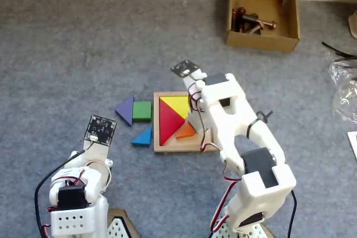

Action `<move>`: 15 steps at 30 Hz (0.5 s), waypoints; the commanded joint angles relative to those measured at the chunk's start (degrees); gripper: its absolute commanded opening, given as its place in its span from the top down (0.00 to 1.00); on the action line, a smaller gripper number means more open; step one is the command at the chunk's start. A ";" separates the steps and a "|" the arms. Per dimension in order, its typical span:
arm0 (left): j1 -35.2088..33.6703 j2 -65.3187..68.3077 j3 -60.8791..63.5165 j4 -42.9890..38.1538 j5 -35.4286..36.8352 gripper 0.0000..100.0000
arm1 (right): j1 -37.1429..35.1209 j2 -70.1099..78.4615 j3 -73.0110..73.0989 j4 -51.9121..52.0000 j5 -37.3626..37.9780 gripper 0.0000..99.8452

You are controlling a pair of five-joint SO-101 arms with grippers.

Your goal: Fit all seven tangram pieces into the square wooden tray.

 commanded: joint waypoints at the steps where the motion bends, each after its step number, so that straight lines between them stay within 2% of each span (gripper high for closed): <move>1: -0.75 -0.40 1.19 0.35 0.44 0.99 | -0.04 -2.07 -0.48 -1.01 -0.18 0.99; 9: -0.75 -0.40 1.19 0.35 0.44 0.99 | -0.13 -2.68 -0.66 -0.31 -0.35 0.99; 15: -0.75 -0.40 1.19 0.35 0.44 0.99 | -1.71 -4.26 -2.95 5.32 -0.18 0.99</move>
